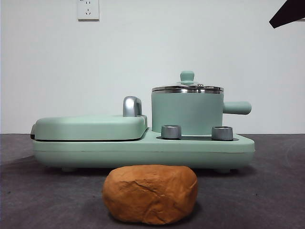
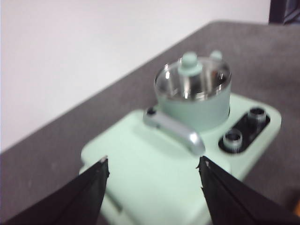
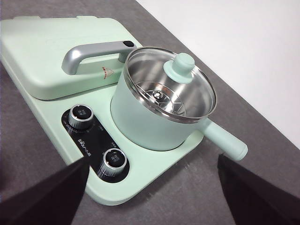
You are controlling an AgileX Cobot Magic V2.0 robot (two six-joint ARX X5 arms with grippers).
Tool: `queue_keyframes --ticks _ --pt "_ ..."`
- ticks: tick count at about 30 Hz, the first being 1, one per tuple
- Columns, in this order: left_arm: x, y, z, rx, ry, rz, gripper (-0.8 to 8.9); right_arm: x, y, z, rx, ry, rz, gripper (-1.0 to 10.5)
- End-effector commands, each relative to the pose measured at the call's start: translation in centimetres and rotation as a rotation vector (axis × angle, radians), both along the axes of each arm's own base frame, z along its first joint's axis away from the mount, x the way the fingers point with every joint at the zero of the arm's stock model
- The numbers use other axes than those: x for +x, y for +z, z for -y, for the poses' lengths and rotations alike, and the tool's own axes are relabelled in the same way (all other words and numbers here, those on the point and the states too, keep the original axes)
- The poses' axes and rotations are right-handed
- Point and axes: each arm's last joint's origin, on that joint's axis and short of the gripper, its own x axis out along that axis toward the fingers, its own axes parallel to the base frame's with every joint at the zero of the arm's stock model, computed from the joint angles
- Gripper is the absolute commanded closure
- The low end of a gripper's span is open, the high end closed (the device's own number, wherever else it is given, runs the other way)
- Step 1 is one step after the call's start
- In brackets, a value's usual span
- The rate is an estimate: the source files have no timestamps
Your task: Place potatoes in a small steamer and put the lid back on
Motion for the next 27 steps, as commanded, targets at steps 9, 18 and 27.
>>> queue_keyframes --ticks 9,18,27 --pt "6.4 0.5 3.8 -0.213 -0.037 0.023 5.11 0.1 0.4 -0.1 0.001 0.005 0.018 5.1" --pt "12.0 -1.9 10.1 -0.172 -0.089 -0.082 5.10 0.1 0.4 -0.1 0.000 0.001 0.018 5.1" --pt "17.7 -3.3 16.0 -0.132 -0.144 -0.157 5.06 0.1 0.4 -0.1 0.000 0.000 0.018 5.1"
